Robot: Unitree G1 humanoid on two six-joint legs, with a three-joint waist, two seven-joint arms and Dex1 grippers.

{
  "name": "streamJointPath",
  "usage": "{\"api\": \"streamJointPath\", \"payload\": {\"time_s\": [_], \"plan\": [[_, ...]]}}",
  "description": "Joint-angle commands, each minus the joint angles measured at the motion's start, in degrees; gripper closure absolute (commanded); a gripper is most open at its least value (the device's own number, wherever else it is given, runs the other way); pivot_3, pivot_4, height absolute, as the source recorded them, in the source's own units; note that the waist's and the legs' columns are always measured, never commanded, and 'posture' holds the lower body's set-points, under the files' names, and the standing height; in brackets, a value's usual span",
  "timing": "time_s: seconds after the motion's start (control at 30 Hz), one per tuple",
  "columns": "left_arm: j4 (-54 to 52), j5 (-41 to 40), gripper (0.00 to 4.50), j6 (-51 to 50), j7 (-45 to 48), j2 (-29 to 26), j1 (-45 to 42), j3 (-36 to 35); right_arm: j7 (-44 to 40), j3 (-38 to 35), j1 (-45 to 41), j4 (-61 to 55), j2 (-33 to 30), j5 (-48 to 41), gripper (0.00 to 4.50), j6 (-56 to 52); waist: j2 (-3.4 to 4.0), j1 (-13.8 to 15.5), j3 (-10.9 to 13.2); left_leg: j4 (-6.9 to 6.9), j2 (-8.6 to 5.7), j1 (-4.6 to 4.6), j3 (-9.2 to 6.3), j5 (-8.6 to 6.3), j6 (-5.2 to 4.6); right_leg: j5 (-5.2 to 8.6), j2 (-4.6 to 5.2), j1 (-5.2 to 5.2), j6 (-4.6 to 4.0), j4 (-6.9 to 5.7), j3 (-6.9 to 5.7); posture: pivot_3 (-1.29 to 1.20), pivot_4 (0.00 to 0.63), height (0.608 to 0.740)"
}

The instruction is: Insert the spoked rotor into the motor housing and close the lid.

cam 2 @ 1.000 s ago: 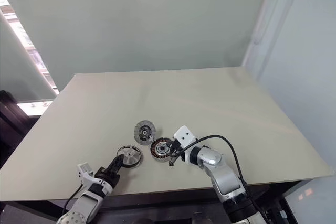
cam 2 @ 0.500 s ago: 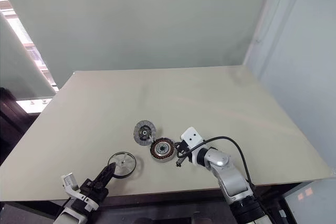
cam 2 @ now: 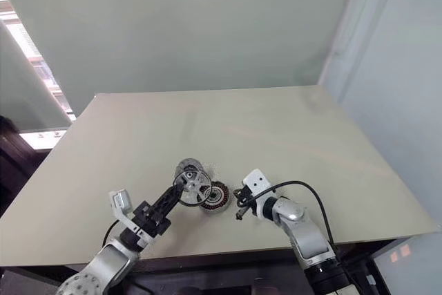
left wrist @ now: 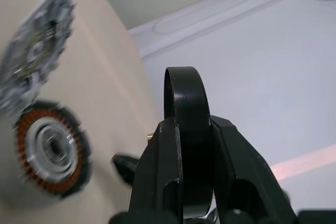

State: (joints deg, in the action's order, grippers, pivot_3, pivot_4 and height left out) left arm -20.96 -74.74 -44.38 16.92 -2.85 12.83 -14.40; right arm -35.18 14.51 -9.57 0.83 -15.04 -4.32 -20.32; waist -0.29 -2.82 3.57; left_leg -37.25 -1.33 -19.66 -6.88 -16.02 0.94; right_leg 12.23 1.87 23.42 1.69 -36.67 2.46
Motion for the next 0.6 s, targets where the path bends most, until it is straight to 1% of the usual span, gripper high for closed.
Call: {"api": "streamJointPath", "payload": {"time_s": [0.03, 0.23, 0.43, 0.6], "plan": [[1.7, 0.0, 4.11, 1.3, -0.7, 0.7, -2.9, 1.2, 0.7, -1.0, 1.2, -3.0, -0.8, -0.1, 4.5, 0.2, 0.0, 0.0, 0.0, 0.0, 0.0, 0.0, 0.0, 0.0, 0.0, 0.0, 0.0, -0.01, 0.0, 0.0, 0.0, 0.0, 0.0, 0.74], [7.8, 1.2, 4.11, 1.6, -1.4, 1.7, -6.5, 2.1, 1.8, -1.1, 3.3, -5.5, -1.5, -0.2, 4.5, -1.0, -0.01, 0.0, 0.0, -0.11, -0.03, 0.01, 0.01, 0.01, -0.01, 0.0, 0.0, -0.06, 0.0, -0.01, 0.01, 0.0, 0.0, 0.74], [16.5, 3.2, 4.11, 2.4, -1.3, 4.3, -11.0, 2.3, 2.8, -1.3, 4.6, -6.7, -1.6, -0.6, 4.5, -2.0, -0.02, 0.0, 0.0, -0.14, -0.03, 0.0, 0.0, 0.01, -0.01, 0.0, -0.02, -0.08, 0.0, -0.02, 0.01, 0.0, 0.0, 0.74], [22.1, 5.8, 4.11, 2.8, -0.2, 5.4, -12.8, 2.1, 3.4, -1.4, 5.5, -7.6, -1.8, -0.6, 4.5, -2.4, -0.02, 0.0, 0.0, -0.12, -0.05, -0.01, 0.0, 0.01, -0.02, -0.01, -0.02, -0.06, 0.01, -0.01, 0.02, 0.0, 0.0, 0.74]]}}
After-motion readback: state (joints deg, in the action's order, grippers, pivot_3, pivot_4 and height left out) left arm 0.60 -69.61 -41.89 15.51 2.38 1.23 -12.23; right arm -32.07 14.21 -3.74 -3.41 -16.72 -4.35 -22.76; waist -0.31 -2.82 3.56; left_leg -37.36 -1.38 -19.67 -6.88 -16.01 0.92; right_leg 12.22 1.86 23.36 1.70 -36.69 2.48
